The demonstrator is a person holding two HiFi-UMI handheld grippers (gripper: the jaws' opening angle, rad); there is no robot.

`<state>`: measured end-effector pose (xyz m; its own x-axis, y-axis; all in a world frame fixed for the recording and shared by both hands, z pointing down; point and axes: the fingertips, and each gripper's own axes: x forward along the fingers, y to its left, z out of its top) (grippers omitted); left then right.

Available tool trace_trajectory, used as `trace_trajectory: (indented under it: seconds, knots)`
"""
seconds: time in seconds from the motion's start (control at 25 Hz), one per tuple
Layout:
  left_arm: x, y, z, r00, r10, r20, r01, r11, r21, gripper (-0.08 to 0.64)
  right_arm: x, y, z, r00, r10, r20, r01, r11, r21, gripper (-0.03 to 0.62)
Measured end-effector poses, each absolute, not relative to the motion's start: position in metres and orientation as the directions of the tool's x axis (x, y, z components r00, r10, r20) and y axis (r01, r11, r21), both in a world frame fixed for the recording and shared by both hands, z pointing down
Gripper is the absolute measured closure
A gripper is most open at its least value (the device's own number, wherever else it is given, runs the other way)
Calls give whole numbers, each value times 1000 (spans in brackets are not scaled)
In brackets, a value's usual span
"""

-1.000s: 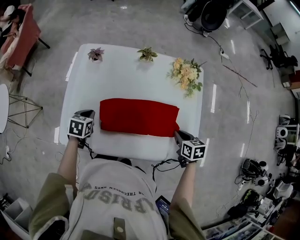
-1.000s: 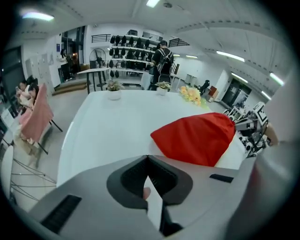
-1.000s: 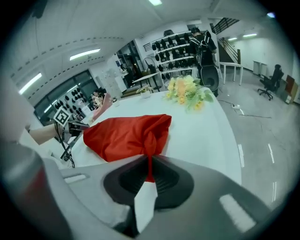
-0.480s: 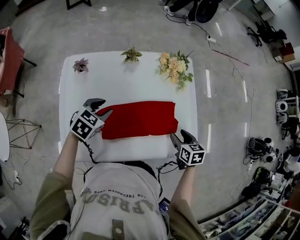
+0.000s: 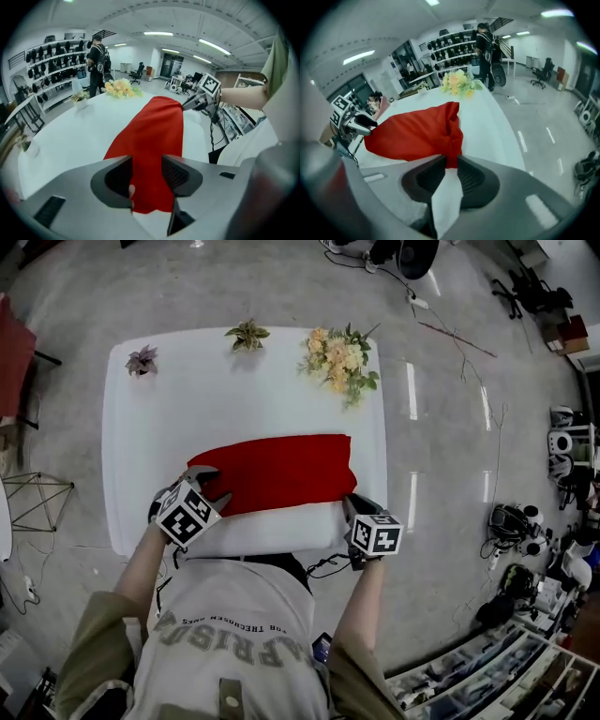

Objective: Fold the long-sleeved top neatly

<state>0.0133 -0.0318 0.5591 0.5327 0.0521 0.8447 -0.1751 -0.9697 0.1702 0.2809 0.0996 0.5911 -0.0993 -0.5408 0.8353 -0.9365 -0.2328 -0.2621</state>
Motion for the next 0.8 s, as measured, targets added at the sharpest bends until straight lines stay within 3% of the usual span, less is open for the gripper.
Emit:
trace_trajectory:
  seconds: [0.12, 0.24, 0.28, 0.36, 0.48, 0.64, 0.68, 0.8]
  knots:
    - [-7, -26, 561, 504, -23, 863, -272, -953, 133, 368, 290, 83, 558, -117, -631, 767, -936, -189, -298, 385]
    - [-3, -16, 566, 523, -47, 851, -360, -917, 170, 362, 290, 42, 549, -217, -671, 709, -929, -81, -361, 382]
    - [-1, -13, 571, 513, -47, 857, -375, -910, 174, 356, 287, 32, 559, -260, -635, 727, -930, -36, -365, 393]
    - [-1, -11, 582, 474, -59, 878, -392, -907, 151, 334, 290, 21, 574, -328, -583, 743, -915, 1, -403, 566]
    - [-3, -16, 594, 453, -88, 887, -424, -896, 128, 318, 307, 11, 586, -380, -595, 708, -868, -35, -495, 571]
    - [-7, -18, 602, 438, -113, 892, -481, -868, 126, 291, 312, 11, 609, -326, -523, 787, -930, 27, -367, 563]
    - [-7, -18, 596, 424, -127, 897, -475, -874, 101, 288, 312, 10, 602, -298, -522, 799, -950, 80, -303, 538]
    - [0, -22, 568, 435, -180, 882, -444, -895, 37, 265, 293, -1, 553, -373, -589, 717, -923, 319, -218, 290]
